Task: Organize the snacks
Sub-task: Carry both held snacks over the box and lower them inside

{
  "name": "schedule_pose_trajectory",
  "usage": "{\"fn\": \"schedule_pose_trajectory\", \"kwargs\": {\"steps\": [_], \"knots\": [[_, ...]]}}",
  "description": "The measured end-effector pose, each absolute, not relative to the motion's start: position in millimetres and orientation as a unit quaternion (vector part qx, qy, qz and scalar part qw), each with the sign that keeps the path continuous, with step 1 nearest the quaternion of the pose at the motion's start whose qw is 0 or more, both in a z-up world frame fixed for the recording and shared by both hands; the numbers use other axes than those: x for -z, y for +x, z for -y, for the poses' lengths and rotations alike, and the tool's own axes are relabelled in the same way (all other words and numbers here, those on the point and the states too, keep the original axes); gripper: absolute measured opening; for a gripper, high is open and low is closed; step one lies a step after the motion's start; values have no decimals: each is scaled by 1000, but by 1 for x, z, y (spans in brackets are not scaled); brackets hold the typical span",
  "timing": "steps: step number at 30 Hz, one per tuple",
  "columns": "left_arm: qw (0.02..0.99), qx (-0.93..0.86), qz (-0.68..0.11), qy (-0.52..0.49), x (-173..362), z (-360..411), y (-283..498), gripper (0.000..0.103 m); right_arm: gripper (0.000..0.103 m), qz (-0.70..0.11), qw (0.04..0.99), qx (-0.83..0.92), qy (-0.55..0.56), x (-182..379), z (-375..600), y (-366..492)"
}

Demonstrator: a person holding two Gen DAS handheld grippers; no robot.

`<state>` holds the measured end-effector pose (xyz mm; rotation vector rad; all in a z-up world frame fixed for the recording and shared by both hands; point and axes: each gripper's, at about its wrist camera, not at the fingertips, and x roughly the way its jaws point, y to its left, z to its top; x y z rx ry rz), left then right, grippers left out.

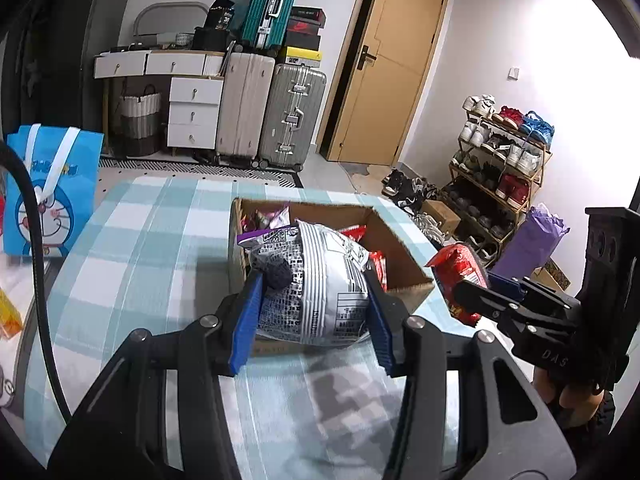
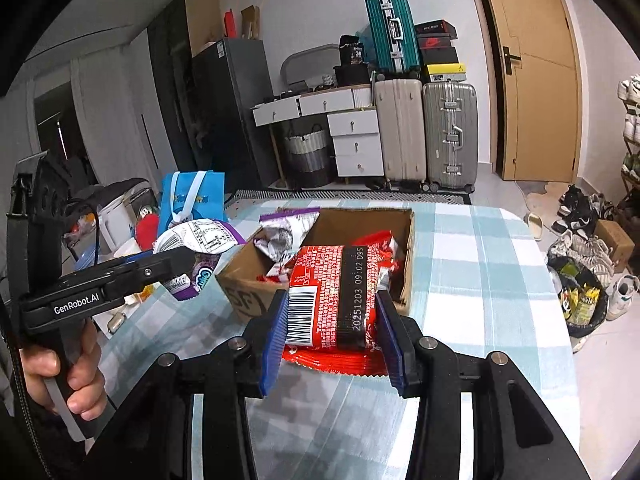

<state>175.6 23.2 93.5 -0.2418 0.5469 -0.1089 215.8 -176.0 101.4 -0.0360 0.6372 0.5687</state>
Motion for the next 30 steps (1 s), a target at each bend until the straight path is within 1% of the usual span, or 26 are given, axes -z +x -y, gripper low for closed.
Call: {"fn": "schedule_pose_trajectory", "kwargs": {"steps": [10,16,30], "knots": [[959,53,-259,-98,-112,-14,199,45,43,-304,912,-275,-14,-111,171,237],[959,52,-263,-89,-114,-8,227,45,43,-306,910,-281,-17,-114,165,253],[954,56,-287,-60,-87,15,290,45,43,-318,906,-281,-16,-106,152,285]]}}
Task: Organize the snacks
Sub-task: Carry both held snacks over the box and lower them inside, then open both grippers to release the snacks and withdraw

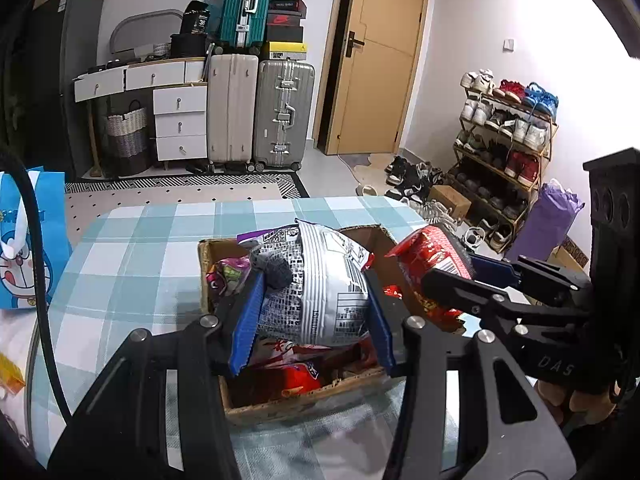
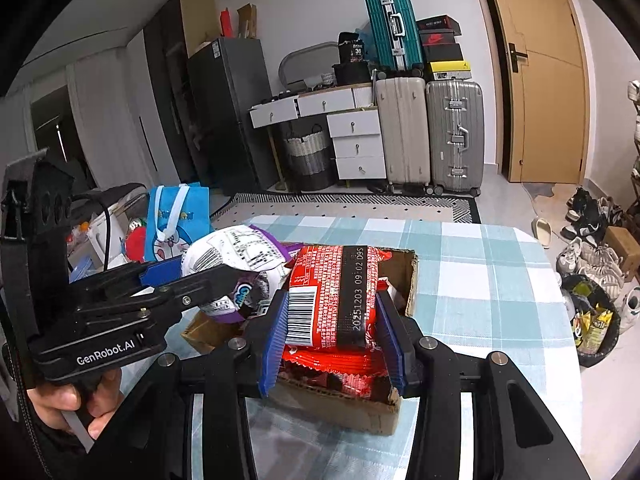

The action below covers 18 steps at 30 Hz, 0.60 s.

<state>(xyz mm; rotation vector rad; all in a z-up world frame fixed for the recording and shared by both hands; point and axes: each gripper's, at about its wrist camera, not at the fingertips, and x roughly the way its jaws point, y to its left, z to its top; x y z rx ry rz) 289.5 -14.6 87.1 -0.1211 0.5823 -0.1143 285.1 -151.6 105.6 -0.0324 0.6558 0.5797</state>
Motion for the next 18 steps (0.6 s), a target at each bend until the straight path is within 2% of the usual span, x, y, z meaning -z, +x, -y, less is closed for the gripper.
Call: {"fn": "schedule_pose_trajectory", "kwargs": {"steps": [18], "knots": [[947,52,-314,-47,-52,19,338,45,43,-343,897,-278,-25,-78,142,321]]}}
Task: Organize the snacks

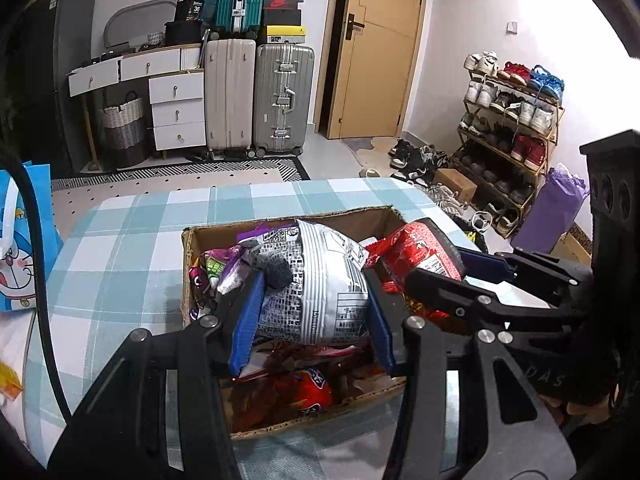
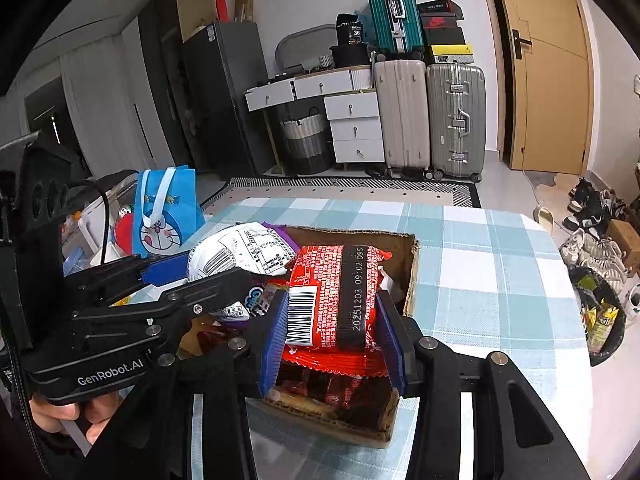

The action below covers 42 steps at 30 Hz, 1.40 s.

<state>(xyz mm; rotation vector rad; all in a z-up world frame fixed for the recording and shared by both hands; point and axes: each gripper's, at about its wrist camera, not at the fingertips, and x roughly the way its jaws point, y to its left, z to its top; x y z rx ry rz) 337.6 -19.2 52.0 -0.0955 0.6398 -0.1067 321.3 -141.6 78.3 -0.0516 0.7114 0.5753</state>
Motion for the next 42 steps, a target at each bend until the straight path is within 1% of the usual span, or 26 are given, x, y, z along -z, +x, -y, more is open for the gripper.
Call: {"fn": "schedule_pose_trajectory", "kwargs": {"steps": [4,11,22,23,24,25,26,27,28,29,30,31,32,33,35,42], "knots": [[947,46,-315,-41,-46,18,346,45,43,-349,895,-276,-26,-71,138,328],[939,49,-334,-61,-30,10,354,45,43,-364,891,-270,-18,-57,135,340],[934,53,-349,-60,-20,3,349,46,44,-366,891,-269,-16,-55,135,345],[933,54,-350,-60,-21,2,347,48,48,-365,890,-273,-16,-56,136,344],[934,51,-349,-60,-22,1,345,49,55,-360,891,-277,-14,-58,138,340],[935,48,-347,-61,-24,0,341,54,59,-353,893,-278,-12,-61,140,338],[936,48,-344,-63,-26,-2,338,62,69,-347,896,-278,-12,-64,142,334],[937,51,-340,-66,-29,-3,333,67,77,-336,901,-276,-12,-69,145,330],[939,51,-334,-68,-32,-4,328,76,80,-327,905,-273,-12,-73,148,325],[941,51,-328,-67,-35,-4,322,84,87,-320,908,-270,-12,-76,151,322],[944,51,-320,-65,-38,-5,316,85,92,-315,910,-269,-10,-80,155,318],[946,51,-314,-63,-41,-5,311,85,94,-313,911,-269,-8,-82,158,314],[947,52,-312,-62,-43,-5,306,88,100,-311,912,-269,-6,-85,161,309],[947,52,-310,-62,-45,-4,301,90,101,-310,912,-270,-6,-86,164,306],[950,50,-303,-60,-51,-3,291,103,102,-309,914,-263,-11,-88,168,299],[959,49,-274,-58,-60,-1,251,103,103,-294,917,-268,-27,-87,171,268]]}}
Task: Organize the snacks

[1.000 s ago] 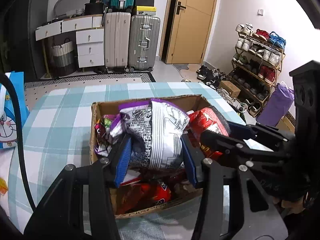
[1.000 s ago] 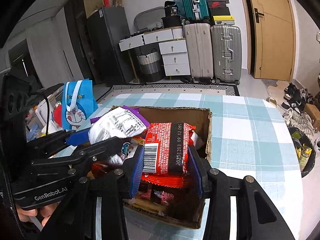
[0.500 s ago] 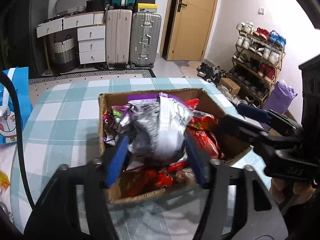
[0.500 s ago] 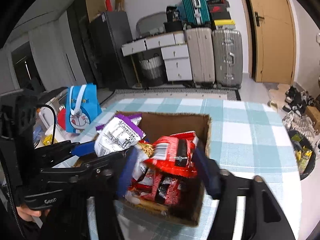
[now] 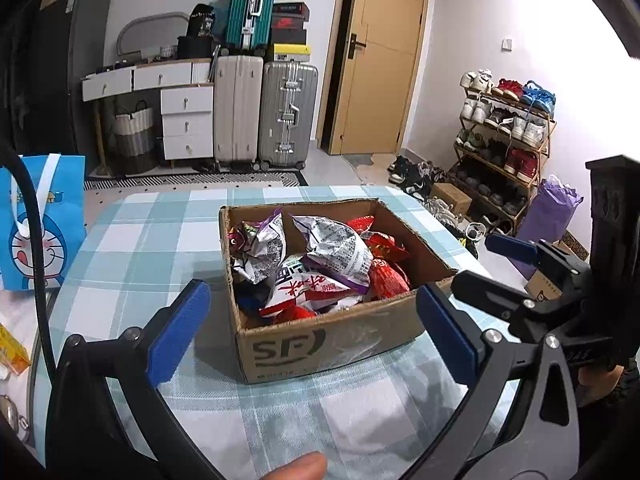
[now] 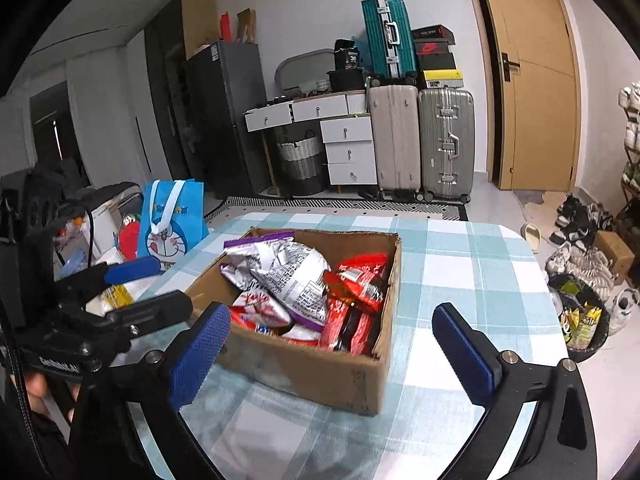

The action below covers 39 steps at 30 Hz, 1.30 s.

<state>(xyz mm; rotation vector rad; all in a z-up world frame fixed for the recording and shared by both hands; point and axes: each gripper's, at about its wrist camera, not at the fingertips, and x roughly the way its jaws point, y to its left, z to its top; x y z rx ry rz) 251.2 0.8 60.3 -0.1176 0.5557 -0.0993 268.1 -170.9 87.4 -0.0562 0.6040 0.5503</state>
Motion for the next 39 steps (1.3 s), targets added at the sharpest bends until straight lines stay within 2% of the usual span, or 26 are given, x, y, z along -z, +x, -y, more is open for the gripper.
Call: {"fn": "schedule_pose_trajectory", "kwargs": {"steps": [10,16,24,39], "knots": [[964,61,-251,-68,-53,-3,205,103,103,-279,917,-284,-22,-79,171,238],[970,54,-232,-53,-41,0,187,103,103,-235,928,-288,-32,-71,177,214],[979,23,-197,-40,-26,-3,180,103,103,-205,934,-291,-36,-58,183,197],[978,-7,-197,-62,-5,-20,187,103,103,-179,938,-288,-65,-40,172,195]]}}
